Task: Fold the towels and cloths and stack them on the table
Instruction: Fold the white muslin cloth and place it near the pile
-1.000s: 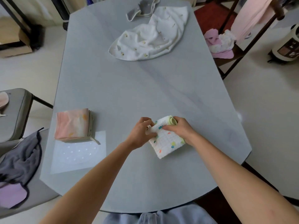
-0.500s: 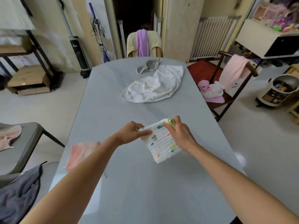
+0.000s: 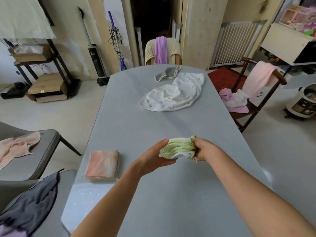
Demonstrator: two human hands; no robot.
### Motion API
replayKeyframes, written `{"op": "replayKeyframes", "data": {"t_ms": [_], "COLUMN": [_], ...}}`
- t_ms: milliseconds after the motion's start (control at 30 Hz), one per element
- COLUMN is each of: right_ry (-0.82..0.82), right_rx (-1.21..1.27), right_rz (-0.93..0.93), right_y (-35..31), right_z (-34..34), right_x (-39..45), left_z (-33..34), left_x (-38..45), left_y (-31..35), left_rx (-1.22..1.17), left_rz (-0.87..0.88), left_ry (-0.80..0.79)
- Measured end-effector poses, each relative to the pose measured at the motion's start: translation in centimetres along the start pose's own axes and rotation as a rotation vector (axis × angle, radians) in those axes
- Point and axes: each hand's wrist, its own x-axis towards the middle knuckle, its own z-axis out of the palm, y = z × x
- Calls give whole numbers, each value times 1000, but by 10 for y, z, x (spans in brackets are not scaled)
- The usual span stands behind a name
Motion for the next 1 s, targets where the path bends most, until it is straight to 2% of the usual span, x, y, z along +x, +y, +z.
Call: {"op": "replayKeyframes", "data": {"t_ms": [67, 267, 367, 467, 533, 567, 633, 667, 733, 800, 833, 900, 933, 1000], "right_ry": [-5, -83, -175, -158, -122, -118, -198, -274, -411, -515, -549, -587, -571, -431], "right_rx": [18, -60, -131, -30, 9, -5, -53, -93, -171, -217, -234, -243, -240, -295], "right_rz": [23, 15, 18, -98, -226, -282, -369, -390, -402, -389, -373, -349, -335, -324], "right_y": [5, 6, 7, 3, 2, 4, 7, 9, 12, 17, 21, 30, 35, 45], "right_z": [1, 1, 1, -1, -3, -6, -11, -14, -18, -14, -10, 0, 5, 15], "right_x": [1, -2, -15, -17, -16, -16, -19, -20, -21, -25, -26, -27, -26, -21], "left_z": [-2, 2, 0, 0, 0, -2, -10, -15, -17, -13, -9, -4, -1, -1], "left_x": [0, 3, 3, 2, 1, 0, -3, -4, -6, -3, -2, 0, -2, -6], "left_y": [0, -1, -4, -3, -10, -14, -17, -17, -16, -19, -24, -33, -36, -42], "left_rx": [42, 387, 424, 404, 238, 64, -260, -313, -192, -2, 41, 28, 20, 66], "left_rz": [59, 256, 337, 385, 354, 314, 215, 146, -32, -99, -70, 12, 40, 124], "left_ry": [58, 221, 332, 410, 342, 321, 353, 392, 425, 372, 340, 377, 458, 636]}}
